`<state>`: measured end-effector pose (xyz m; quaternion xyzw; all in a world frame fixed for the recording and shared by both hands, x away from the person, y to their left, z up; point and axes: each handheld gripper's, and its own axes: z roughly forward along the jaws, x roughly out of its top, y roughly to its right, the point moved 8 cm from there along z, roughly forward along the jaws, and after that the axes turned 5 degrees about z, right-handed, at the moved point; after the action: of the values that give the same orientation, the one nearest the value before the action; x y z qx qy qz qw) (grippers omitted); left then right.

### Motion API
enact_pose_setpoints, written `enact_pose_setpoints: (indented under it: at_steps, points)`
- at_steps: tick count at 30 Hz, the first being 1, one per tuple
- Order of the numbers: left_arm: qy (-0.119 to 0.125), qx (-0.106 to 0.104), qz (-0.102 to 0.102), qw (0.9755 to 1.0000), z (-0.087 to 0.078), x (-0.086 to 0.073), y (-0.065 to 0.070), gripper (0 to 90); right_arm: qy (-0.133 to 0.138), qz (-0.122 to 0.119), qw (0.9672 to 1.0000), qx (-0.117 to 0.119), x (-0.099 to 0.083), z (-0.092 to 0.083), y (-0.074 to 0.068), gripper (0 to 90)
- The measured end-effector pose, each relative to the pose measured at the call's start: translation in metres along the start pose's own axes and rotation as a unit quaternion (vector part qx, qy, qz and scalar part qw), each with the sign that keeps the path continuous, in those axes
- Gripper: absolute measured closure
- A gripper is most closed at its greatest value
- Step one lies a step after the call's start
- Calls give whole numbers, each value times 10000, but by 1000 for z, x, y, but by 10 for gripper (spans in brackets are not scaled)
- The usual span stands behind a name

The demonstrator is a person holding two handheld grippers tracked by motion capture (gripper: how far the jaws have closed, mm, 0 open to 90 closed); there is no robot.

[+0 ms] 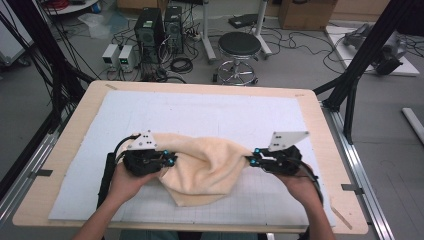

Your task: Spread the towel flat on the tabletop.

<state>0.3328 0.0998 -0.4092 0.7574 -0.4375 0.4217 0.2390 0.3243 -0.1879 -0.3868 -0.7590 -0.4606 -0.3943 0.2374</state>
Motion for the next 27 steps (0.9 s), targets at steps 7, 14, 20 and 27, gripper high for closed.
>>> enact_pose_setpoints:
  at_steps: [7, 14, 20, 27]
  points:
    - [-12, -116, 329, 9994, -14, 12, 19, 850, 7, -153, 9998, -125, -8, -42, -24, 841]
    - [-465, -67, 214, 9987, -38, -51, 34, 850, -393, 65, 9982, 451, -63, -7, -66, 837]
    - [-581, -163, -19, 9982, -57, -77, 34, 789, -372, 72, 9964, 761, -61, 2, -78, 652]
    - [-219, 26, 187, 9996, -56, -33, 16, 619, 31, 35, 9989, 474, -21, -3, -50, 582]
